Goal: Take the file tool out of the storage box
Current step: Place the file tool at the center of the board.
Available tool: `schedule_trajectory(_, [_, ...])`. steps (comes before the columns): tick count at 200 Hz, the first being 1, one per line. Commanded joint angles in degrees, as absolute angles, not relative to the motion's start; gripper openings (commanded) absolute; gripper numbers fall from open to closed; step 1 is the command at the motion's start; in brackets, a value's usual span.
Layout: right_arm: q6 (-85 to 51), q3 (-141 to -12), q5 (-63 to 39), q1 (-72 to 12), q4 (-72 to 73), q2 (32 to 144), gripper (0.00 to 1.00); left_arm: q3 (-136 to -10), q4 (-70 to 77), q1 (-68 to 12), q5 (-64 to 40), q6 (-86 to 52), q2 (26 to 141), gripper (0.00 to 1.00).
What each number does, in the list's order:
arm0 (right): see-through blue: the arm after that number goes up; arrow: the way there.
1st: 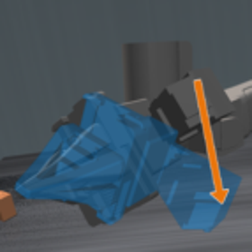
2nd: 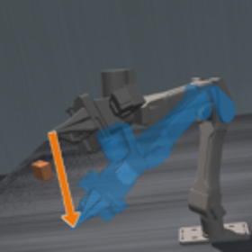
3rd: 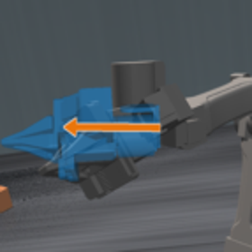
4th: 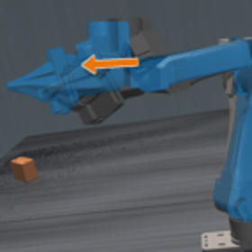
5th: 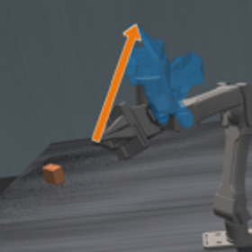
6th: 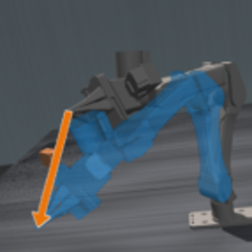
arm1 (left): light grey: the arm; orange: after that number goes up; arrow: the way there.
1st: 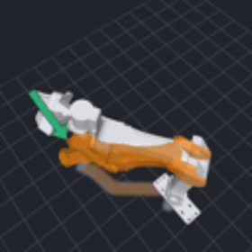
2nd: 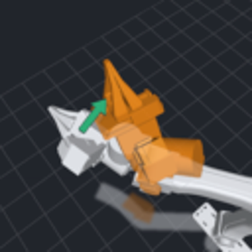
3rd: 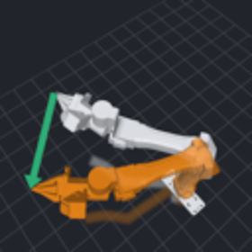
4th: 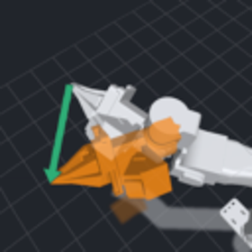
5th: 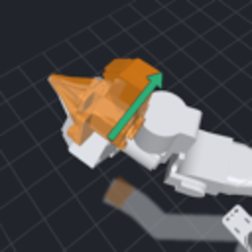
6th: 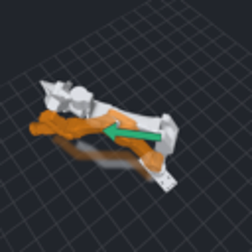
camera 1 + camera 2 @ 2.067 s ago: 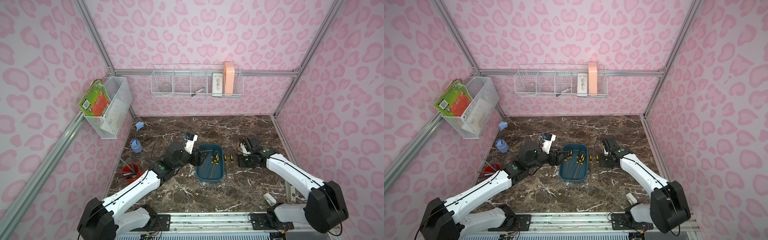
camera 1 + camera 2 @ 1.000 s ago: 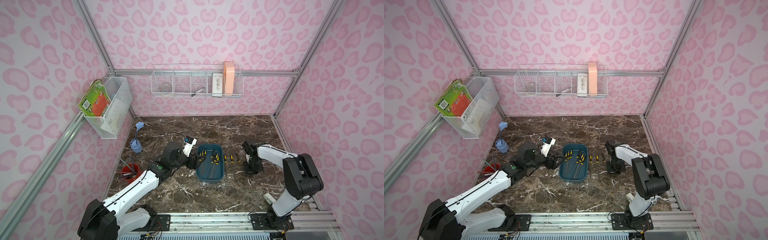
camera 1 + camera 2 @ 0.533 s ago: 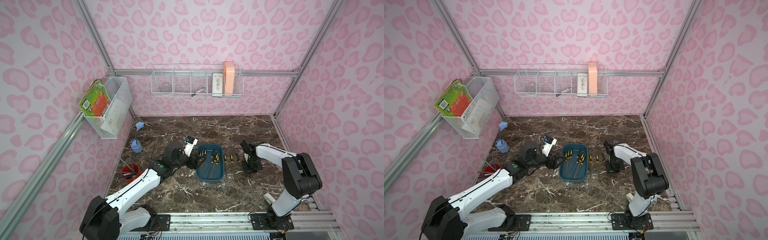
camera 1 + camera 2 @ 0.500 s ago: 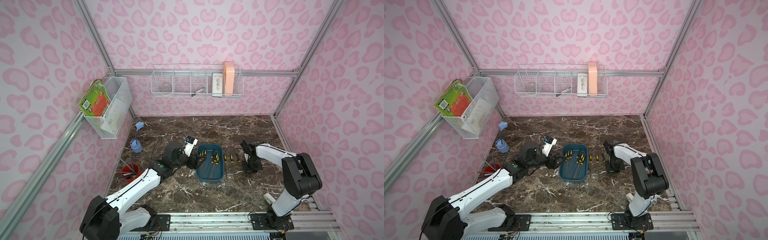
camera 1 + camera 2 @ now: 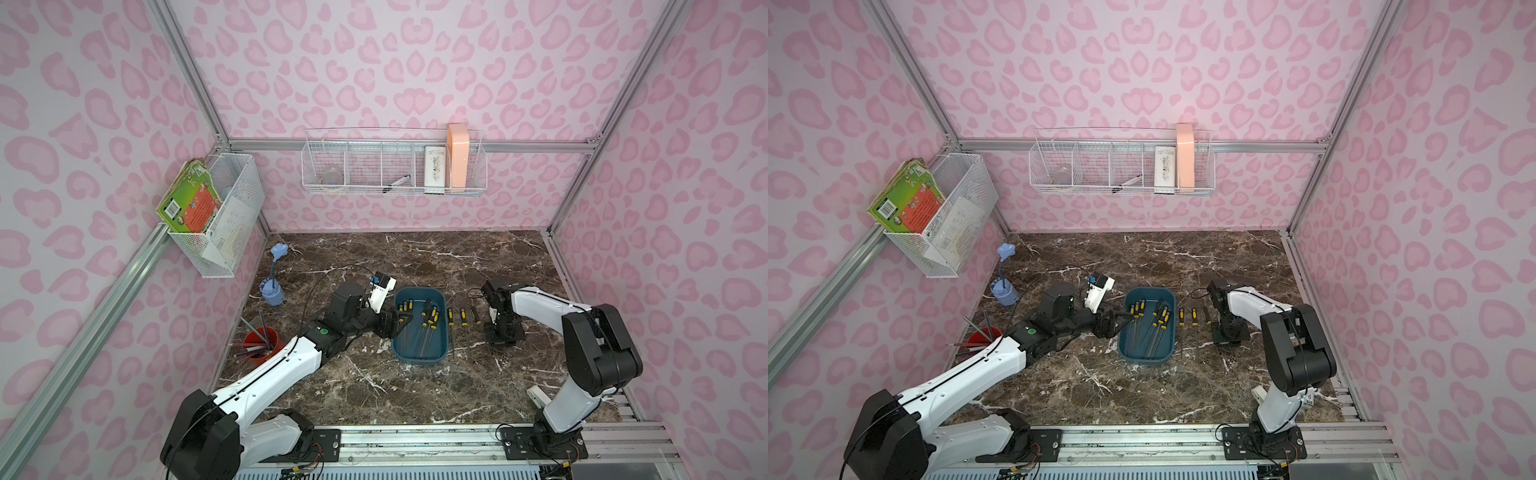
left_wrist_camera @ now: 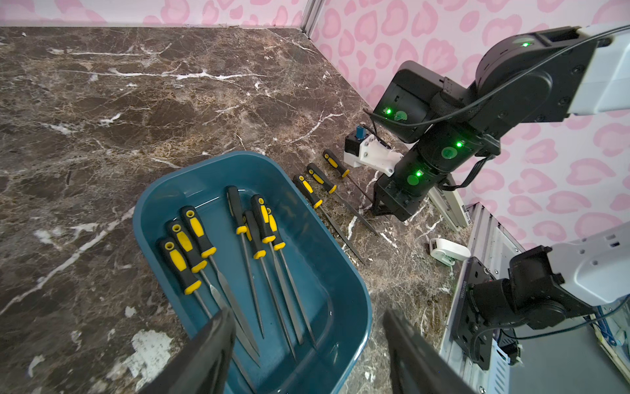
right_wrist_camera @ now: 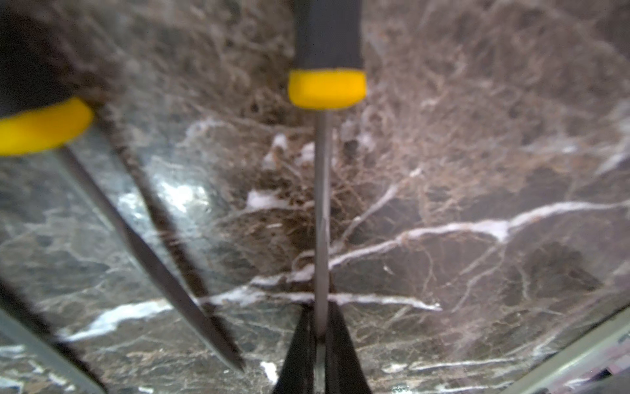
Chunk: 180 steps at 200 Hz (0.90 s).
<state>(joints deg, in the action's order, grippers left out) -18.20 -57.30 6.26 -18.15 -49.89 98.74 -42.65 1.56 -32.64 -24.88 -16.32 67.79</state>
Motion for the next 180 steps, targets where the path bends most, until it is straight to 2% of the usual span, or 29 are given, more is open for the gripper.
schedule_trajectory(1, [-18.70, -57.27, 7.10, -18.28, -50.91, 99.32, 0.13, -43.19, 1.40, -32.61, -25.31, -15.73, 68.02, 0.73])
schedule_trajectory(39, [-18.87, -57.24, 7.80, -18.65, -51.15, 99.56, 0.20, -43.33, 1.37, -32.61, -25.18, -16.14, 68.33, 0.73])
schedule_trajectory(72, [-20.07, -58.55, 11.10, -19.29, -51.65, 98.17, 0.20, -43.82, 1.00, -32.65, -24.66, -16.42, 69.98, 0.74])
schedule_trajectory(121, [-25.94, -63.22, 13.33, -26.83, -50.43, 83.33, 0.30, -49.66, -4.22, -33.27, -19.59, -21.08, 81.94, 0.68])
schedule_trajectory(148, [-26.34, -61.69, 12.99, -31.80, -42.15, 75.85, 0.32, -56.48, -10.40, -37.40, -11.87, -20.18, 88.91, 0.64])
schedule_trajectory(180, [-23.63, -52.34, 7.55, -31.88, -23.94, 67.21, 0.33, -64.14, -13.96, -40.39, -9.24, -20.22, 97.31, 0.62])
